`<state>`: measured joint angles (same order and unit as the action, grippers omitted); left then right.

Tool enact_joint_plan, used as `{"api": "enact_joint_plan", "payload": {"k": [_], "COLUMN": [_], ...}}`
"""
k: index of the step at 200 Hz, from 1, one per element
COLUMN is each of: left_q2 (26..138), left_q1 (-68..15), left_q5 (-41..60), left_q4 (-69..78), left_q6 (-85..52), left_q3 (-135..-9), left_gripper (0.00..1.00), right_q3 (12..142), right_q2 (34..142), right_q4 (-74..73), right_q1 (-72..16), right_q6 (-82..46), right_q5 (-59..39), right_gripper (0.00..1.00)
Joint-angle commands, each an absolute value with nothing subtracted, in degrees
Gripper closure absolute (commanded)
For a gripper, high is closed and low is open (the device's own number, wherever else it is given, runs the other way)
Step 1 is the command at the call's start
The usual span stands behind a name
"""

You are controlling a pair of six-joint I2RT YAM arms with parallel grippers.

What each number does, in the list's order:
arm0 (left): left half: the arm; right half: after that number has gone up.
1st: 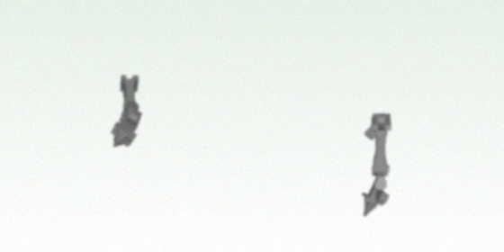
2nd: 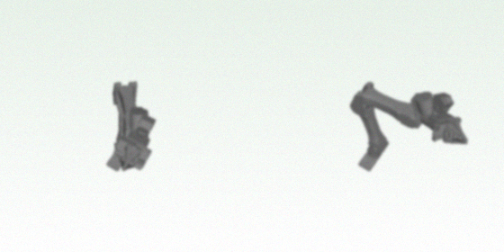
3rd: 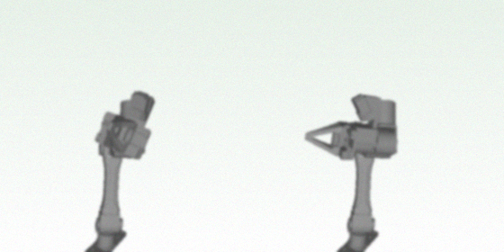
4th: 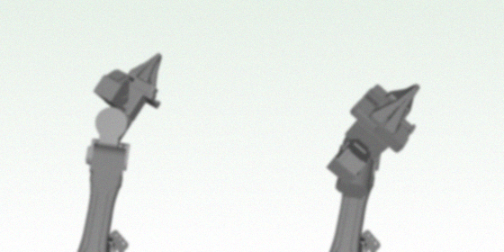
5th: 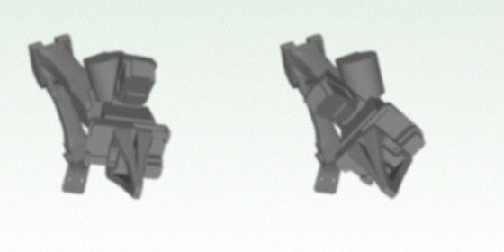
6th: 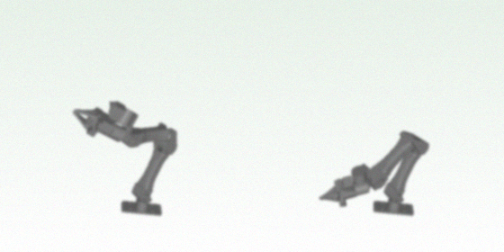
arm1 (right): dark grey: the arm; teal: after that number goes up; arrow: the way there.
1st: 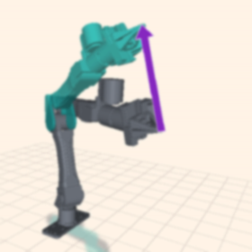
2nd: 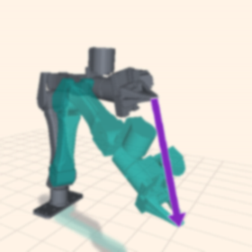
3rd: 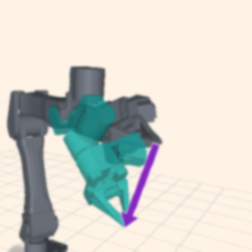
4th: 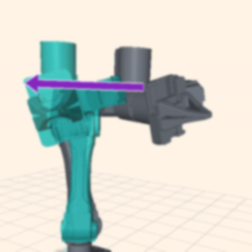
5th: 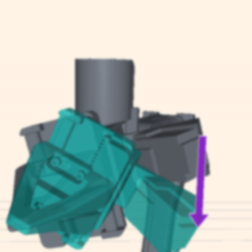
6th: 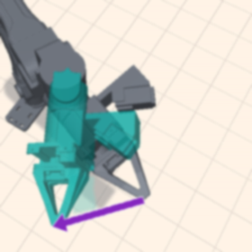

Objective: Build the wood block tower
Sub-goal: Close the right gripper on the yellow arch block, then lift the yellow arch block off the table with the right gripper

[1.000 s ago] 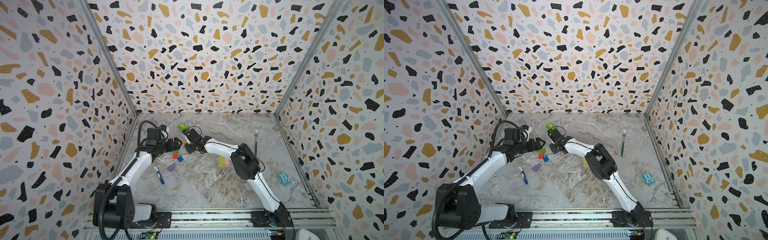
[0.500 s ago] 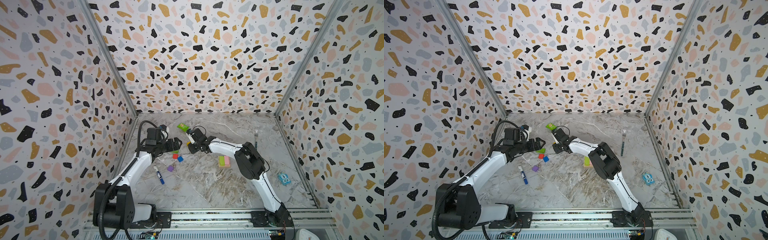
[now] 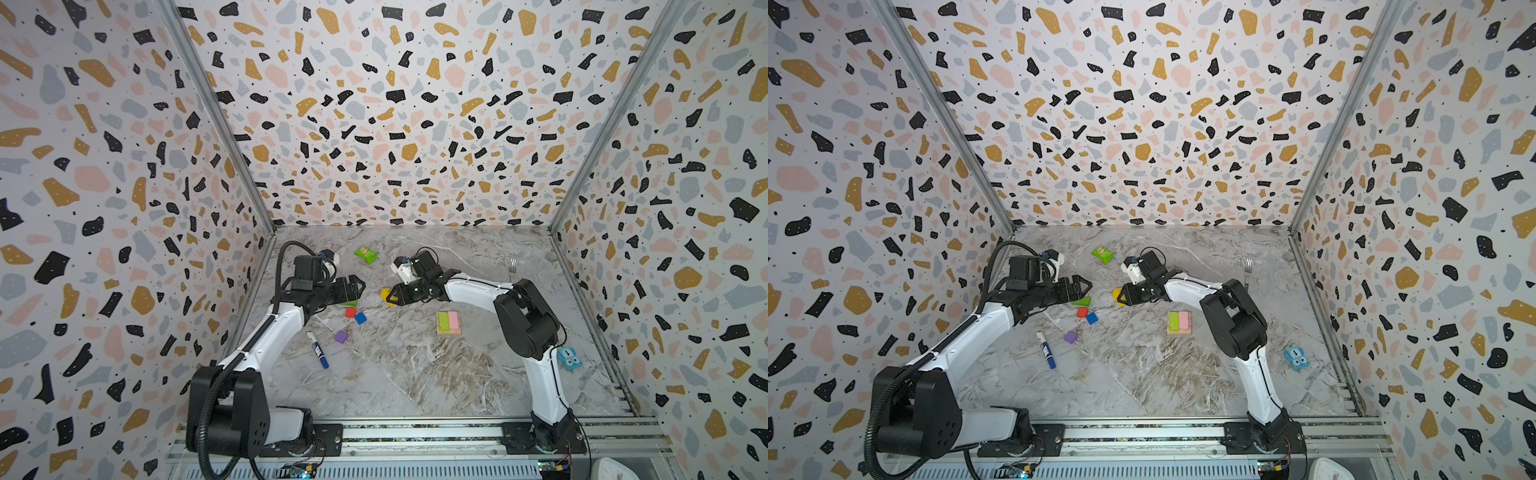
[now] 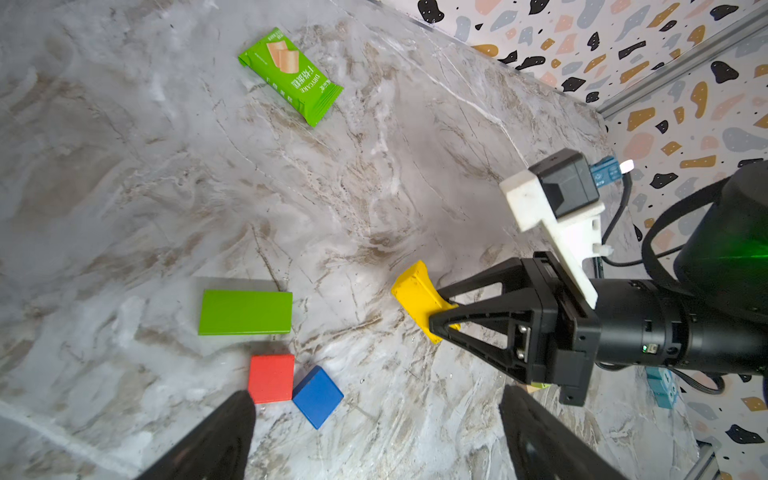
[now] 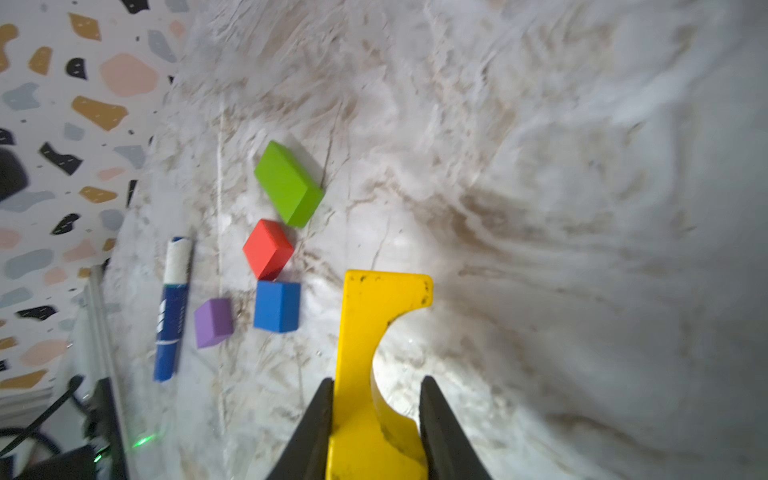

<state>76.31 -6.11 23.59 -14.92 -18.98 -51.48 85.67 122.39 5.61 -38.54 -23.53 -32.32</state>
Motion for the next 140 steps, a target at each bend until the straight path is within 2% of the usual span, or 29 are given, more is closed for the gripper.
{"api": "enact_joint_plan", "payload": {"k": [1,61,140], "left_q2": [76.6,77.0,76.7], "left_q1": [-5.9,-5.9,-5.9], "left_q5": [24.8,24.9,24.7], "left_q4": [-13.0,-13.0,-13.1], "left_q6": [-19.3,-19.5,-19.4], "left_q3": [-50.8,-50.9,-50.8], "left_gripper": [0.07,0.07,0.07], "right_q3": [84.2,79.9,80.6], "right_q2": [118.8,120.1,124.5], "right_q4": [2.1,-4.3,-9.2], "right_q1": [-37.7,-36.4,-35.5], "right_q6": [-27.7,-38.9,-46.2], "right_q5": [-43.4,-53.6,-53.4], "right_gripper": [0.79,0.78,0.78]}}
